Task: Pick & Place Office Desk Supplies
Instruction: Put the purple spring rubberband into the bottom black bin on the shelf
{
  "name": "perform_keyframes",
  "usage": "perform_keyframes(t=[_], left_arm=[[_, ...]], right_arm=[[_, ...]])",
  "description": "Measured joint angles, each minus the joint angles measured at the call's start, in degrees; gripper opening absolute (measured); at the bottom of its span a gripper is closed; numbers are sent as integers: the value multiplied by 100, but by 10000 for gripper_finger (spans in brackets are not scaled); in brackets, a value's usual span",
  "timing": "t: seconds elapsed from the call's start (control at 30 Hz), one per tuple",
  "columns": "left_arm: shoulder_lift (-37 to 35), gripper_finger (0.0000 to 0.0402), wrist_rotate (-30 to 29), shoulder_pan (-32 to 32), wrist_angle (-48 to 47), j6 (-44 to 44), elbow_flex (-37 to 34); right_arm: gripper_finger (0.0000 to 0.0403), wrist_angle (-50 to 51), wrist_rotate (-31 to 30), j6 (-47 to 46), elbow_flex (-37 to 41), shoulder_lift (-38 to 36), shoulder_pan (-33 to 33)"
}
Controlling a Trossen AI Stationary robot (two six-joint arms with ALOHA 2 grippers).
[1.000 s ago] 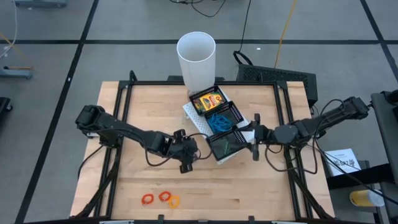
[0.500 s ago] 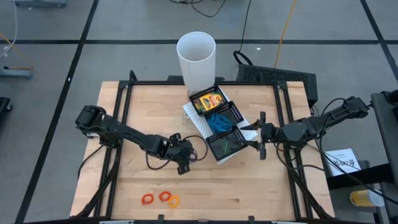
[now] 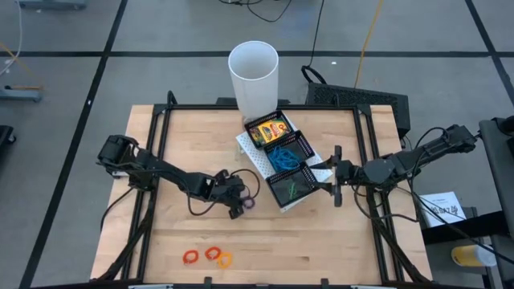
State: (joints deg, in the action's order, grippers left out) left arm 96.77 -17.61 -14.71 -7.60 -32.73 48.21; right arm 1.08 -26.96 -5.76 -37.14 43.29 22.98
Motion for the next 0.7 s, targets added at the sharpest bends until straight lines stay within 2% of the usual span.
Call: perform_keyframes(t=[0.17,0.33,0.6,0.7], left_arm=[[27,253,40,-5,227,114,-3],[362,253,107,-21,551,262,-3],[802,251,4,-7,624,22,13],[807,234,20,-10,580,72,13]], right_arm=[[219,0,0,-20,4,0,0],[218,-2,0,-20,4,0,0],[215,-1,-2,-20,4,0,0],[213,0,-8,-20,4,0,0]])
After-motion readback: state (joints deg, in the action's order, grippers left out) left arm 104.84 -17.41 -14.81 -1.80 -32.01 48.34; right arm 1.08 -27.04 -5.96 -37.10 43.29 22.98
